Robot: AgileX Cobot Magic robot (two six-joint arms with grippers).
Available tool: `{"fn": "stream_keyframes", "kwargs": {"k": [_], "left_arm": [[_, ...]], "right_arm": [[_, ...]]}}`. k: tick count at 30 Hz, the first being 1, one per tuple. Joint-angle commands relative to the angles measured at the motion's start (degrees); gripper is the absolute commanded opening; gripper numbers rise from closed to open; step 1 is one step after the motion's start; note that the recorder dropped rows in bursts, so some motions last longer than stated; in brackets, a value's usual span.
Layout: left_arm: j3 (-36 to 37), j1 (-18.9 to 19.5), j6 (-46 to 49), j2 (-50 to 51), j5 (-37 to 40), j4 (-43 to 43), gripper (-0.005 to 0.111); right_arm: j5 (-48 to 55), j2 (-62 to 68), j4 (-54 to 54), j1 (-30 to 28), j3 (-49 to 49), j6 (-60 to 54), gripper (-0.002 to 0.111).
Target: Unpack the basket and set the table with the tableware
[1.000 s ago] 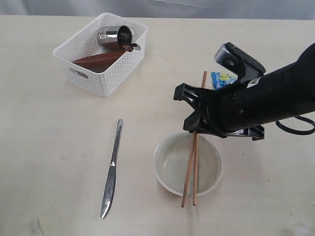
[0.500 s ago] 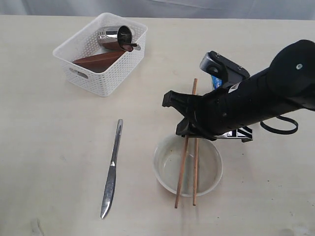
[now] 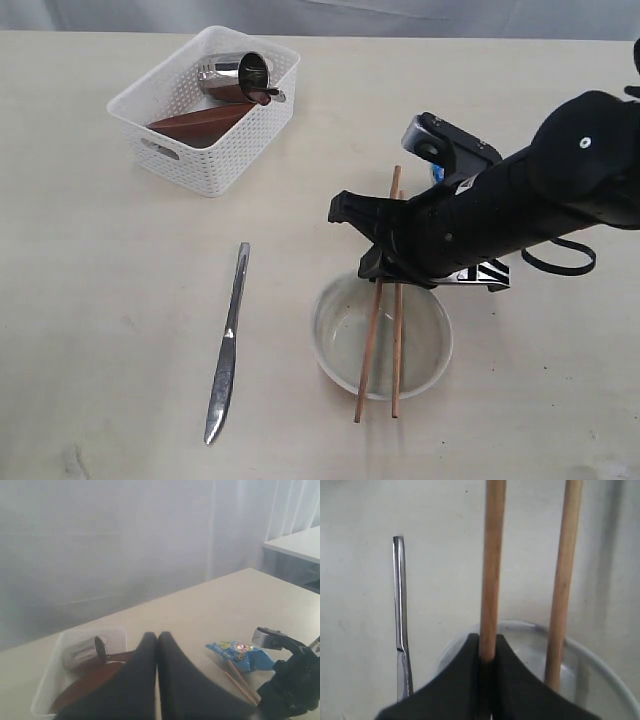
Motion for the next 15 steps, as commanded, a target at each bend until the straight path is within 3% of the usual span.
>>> {"fn": "stream_keyframes", "kwargs": {"k": [1, 15], "left_arm": [[0.2, 0.0, 0.0, -0.3, -0.6, -0.3, 0.0], [0.2, 0.0, 0.0, -0.3, -0.6, -0.3, 0.0]], "right_arm": [[-0.4, 0.9, -0.7, 0.1, -0.3, -0.1, -0.001], [-2.1, 1.7, -0.7, 0.1, -0.4, -0.5, -0.001]]}}
